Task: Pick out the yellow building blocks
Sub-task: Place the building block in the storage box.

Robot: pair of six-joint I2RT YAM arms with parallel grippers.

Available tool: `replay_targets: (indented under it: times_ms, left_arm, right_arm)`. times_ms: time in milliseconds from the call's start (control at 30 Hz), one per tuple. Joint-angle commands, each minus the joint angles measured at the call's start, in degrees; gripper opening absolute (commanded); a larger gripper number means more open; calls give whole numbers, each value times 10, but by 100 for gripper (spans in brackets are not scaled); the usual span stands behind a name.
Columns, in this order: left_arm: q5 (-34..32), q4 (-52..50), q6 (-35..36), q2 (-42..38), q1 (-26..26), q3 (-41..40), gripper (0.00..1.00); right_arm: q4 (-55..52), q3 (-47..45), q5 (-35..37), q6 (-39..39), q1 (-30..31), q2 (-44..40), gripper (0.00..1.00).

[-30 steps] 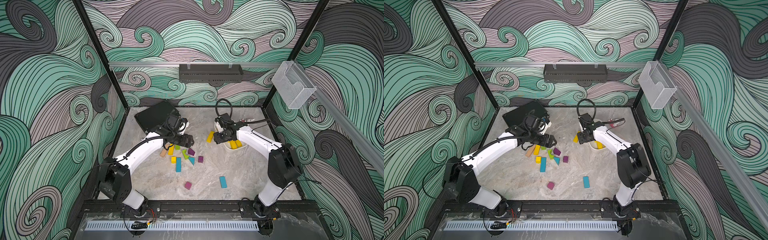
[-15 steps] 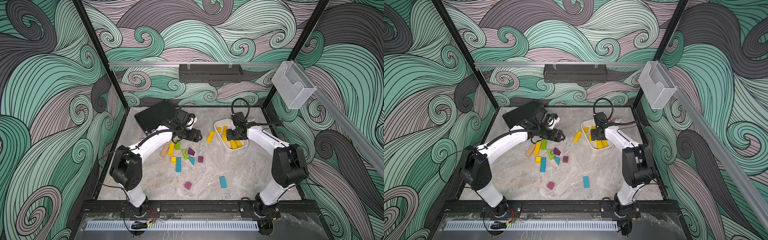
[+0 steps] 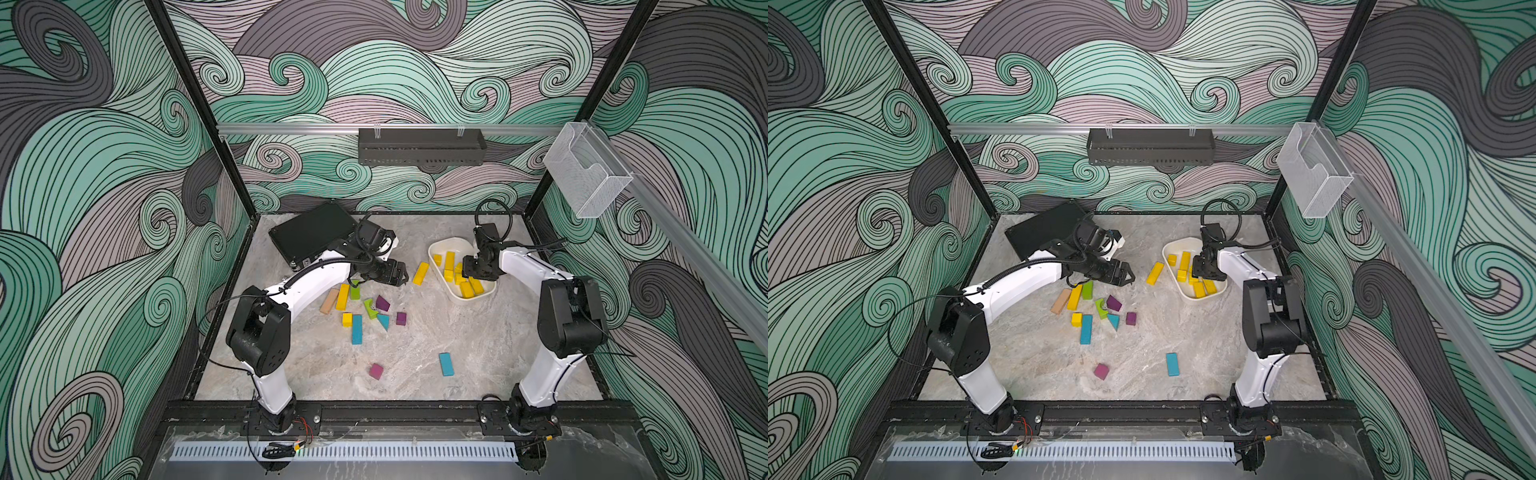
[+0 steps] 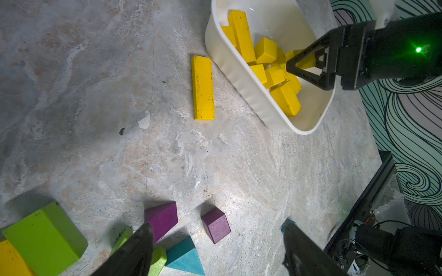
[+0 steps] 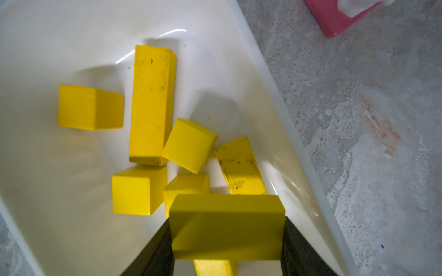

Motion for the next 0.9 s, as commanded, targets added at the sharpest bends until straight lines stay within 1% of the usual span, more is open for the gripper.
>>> replay_targets:
  times_ms: [0,233,367,600,700,867]
  left_arm:
    - [7,-5,6,9,-2,7,84]
    - [5,-9,11,-3,-2,2,84]
    - [5,-8,11,-5,-1,0,84]
    - [15,-7,5,-2,-1,1,84]
    - [17,-7,6,-1,-2,1,85]
    - [22,-7,3,7,-1,3,85]
  right_arm:
    - [4,42,4,27,2,22,59]
    - [7,117,18,80,3,82,61]
    - [21,134,30,109,3,104,62]
    - [30,152,29,127,3,131,64]
    - [33,151,29,129,3,137,67]
    - [33,150,29,129,3,140,79]
